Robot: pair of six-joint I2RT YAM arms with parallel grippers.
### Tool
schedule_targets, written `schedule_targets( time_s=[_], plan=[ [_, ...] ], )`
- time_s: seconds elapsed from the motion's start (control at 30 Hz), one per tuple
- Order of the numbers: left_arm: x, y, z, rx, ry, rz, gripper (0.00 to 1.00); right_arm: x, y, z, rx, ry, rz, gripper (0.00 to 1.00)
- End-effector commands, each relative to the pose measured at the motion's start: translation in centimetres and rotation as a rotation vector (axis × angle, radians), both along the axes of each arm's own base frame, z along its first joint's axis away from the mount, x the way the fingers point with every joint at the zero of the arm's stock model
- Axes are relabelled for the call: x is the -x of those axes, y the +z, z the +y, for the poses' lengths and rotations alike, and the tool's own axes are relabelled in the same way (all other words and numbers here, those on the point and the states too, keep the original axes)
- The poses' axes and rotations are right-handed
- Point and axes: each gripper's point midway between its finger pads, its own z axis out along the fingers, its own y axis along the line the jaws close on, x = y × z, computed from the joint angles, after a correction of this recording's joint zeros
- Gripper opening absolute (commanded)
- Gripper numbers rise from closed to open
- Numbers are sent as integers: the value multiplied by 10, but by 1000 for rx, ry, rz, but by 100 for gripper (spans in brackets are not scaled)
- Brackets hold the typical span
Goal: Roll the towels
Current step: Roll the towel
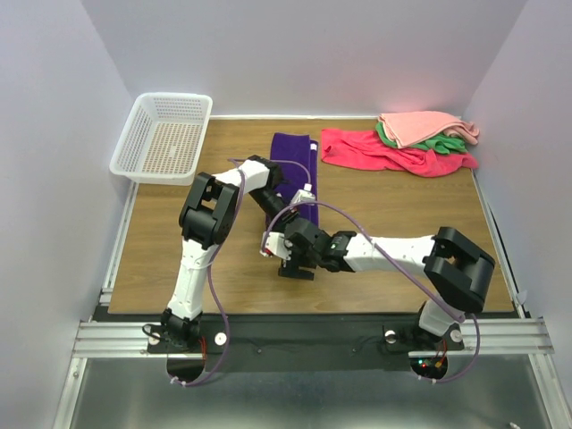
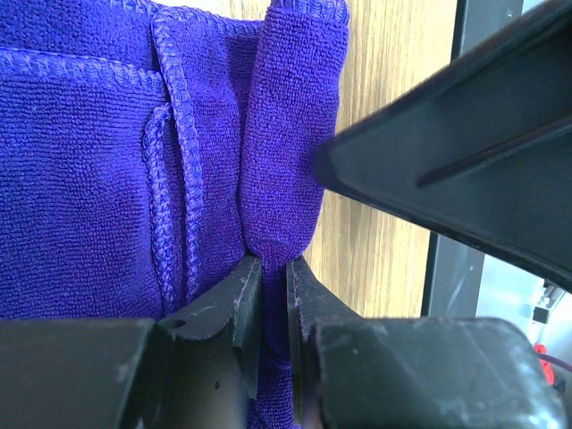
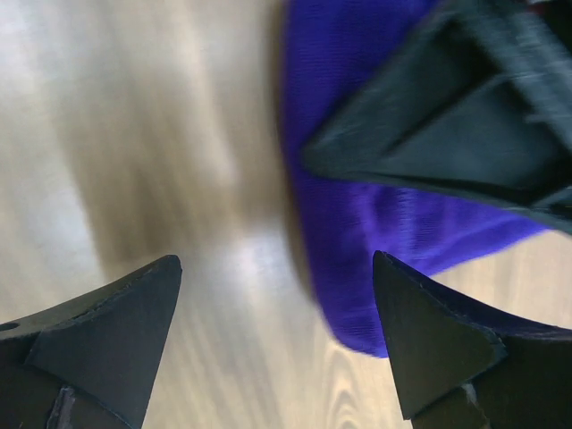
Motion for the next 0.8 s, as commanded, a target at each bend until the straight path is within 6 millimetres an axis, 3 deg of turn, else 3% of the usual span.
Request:
schedule_targets(
  time_s=[0.0, 0.13, 0.2, 0.3, 0.43, 0.53, 0.63, 0.67, 0.77],
  plan=[
    [-2, -43, 31, -148, -79, -59, 20, -27, 17, 13, -52, -40, -138, 92],
    [-1, -44, 32, -149, -77, -63, 20, -20, 6, 14, -45, -11, -102, 86],
    [-4, -43, 32, -150, -65, -69, 23, -16, -3, 13, -35, 3, -76, 70],
    [-9, -41, 31, -142, -55, -93, 25, -11, -19, 11, -16, 15, -34, 59],
    [-10, -38, 34, -152, -58, -105, 26, -15, -31, 5, -11, 0, 12, 58],
    [-10, -34, 35, -152, -62, -120, 26, -14, -38, 1, -15, -1, 50, 50],
    [-16, -22, 34, -143, -43, -151, 31, -6, -36, 2, -58, 17, 109, 26],
    [-19, -16, 33, -137, -35, -163, 33, -4, -35, 1, -67, 14, 130, 1],
    [-33, 12, 33, -111, 13, -221, 37, -3, -31, -1, -94, 14, 175, 1]
  ],
)
